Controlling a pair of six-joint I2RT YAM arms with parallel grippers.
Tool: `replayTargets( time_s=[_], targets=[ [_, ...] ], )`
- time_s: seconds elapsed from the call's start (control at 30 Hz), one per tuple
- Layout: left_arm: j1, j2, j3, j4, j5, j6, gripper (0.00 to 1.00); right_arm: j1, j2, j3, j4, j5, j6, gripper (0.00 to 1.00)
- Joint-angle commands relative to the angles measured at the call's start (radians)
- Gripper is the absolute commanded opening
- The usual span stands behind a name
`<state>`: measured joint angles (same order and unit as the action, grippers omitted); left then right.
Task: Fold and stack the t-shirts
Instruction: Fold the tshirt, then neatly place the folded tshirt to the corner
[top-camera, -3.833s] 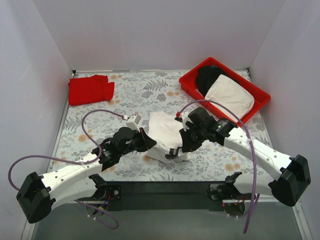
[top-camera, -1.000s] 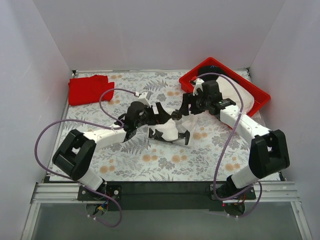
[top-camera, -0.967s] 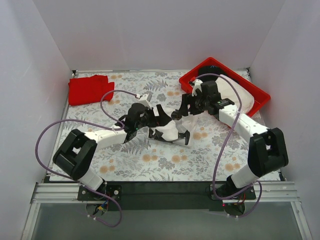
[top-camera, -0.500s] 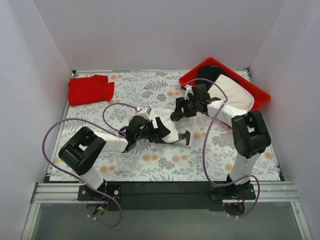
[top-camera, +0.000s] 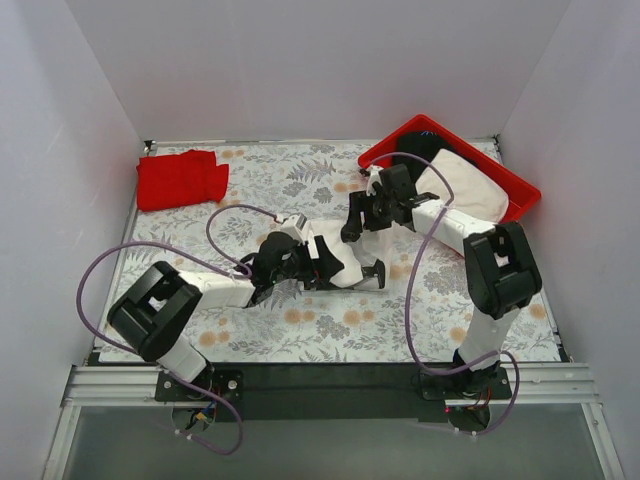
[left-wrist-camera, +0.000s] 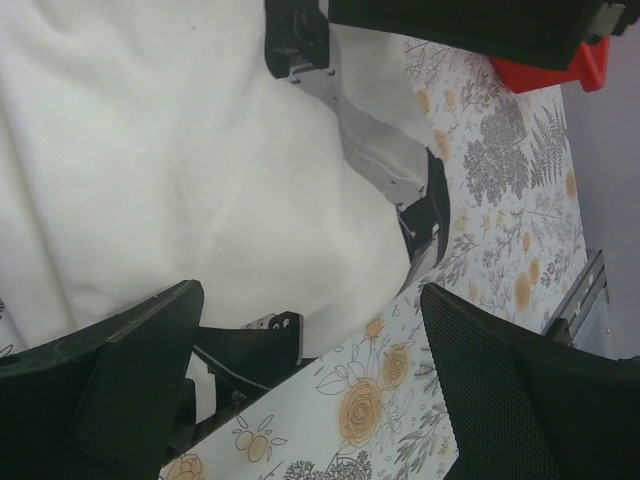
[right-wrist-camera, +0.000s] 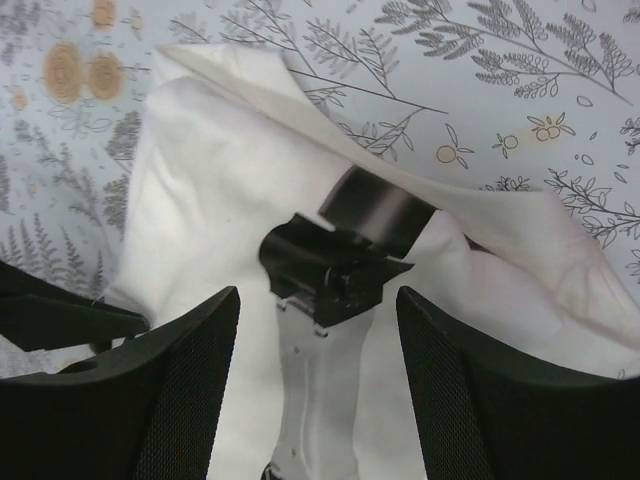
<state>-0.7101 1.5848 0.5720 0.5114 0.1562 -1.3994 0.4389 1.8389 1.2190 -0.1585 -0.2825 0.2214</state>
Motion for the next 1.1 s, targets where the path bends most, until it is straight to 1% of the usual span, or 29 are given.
replayTargets(
  time_s=[0.0, 0.13, 0.17, 0.23, 0.27, 0.33, 0.37, 0.4, 0.43, 0.5, 0.63, 0.7, 0.83, 0.97, 1.07],
  targets=[
    [-0.006, -0.123, 0.086, -0.161, -0.052, 0.077, 0.83, 0.007, -0.157, -0.018, 0.028, 0.002, -0.01, 0.58],
    [-0.006, -0.213, 0.126, -0.249, -0.144, 0.096, 0.85, 0.009, -0.277, -0.087, 0.027, -0.009, -0.008, 0.59],
    [-0.005, -0.232, 0.123, -0.279, -0.197, 0.089, 0.87, 0.009, -0.291, -0.122, 0.027, -0.015, -0.005, 0.59],
    [0.02, -0.253, 0.118, -0.313, -0.205, 0.083, 0.88, 0.018, -0.328, -0.156, 0.019, -0.004, -0.007, 0.59],
    [0.037, -0.253, 0.111, -0.335, -0.193, 0.074, 0.89, 0.021, -0.339, -0.18, 0.019, 0.018, -0.005, 0.59],
    [0.101, -0.244, 0.083, -0.326, -0.103, 0.062, 0.89, 0.032, -0.365, -0.239, 0.019, 0.049, -0.002, 0.59],
    [0.125, -0.243, 0.065, -0.286, -0.06, 0.053, 0.89, 0.037, -0.371, -0.254, 0.017, 0.066, 0.001, 0.59],
    [0.179, -0.243, 0.019, -0.257, 0.03, 0.028, 0.89, 0.04, -0.374, -0.268, 0.014, 0.103, 0.002, 0.59],
    [0.204, -0.243, -0.003, -0.226, 0.08, 0.016, 0.89, 0.049, -0.382, -0.294, 0.011, 0.12, 0.006, 0.59],
    [0.251, -0.233, -0.035, -0.179, 0.129, 0.0, 0.9, 0.055, -0.388, -0.315, 0.01, 0.16, 0.01, 0.59],
    [0.261, -0.197, -0.041, -0.146, 0.207, -0.007, 0.91, 0.07, -0.376, -0.349, 0.001, 0.206, 0.016, 0.59],
    [0.264, -0.164, -0.041, -0.123, 0.232, -0.026, 0.92, 0.076, -0.363, -0.354, -0.007, 0.238, 0.018, 0.59],
    [0.264, -0.128, -0.052, -0.108, 0.238, -0.055, 0.92, 0.084, -0.352, -0.375, -0.019, 0.275, 0.027, 0.59],
    [0.265, -0.106, -0.054, -0.135, 0.172, -0.05, 0.93, 0.086, -0.362, -0.404, -0.021, 0.327, 0.038, 0.59],
    [0.27, -0.08, -0.052, -0.116, 0.171, -0.047, 0.93, 0.086, -0.366, -0.414, -0.021, 0.351, 0.039, 0.59]
  ],
)
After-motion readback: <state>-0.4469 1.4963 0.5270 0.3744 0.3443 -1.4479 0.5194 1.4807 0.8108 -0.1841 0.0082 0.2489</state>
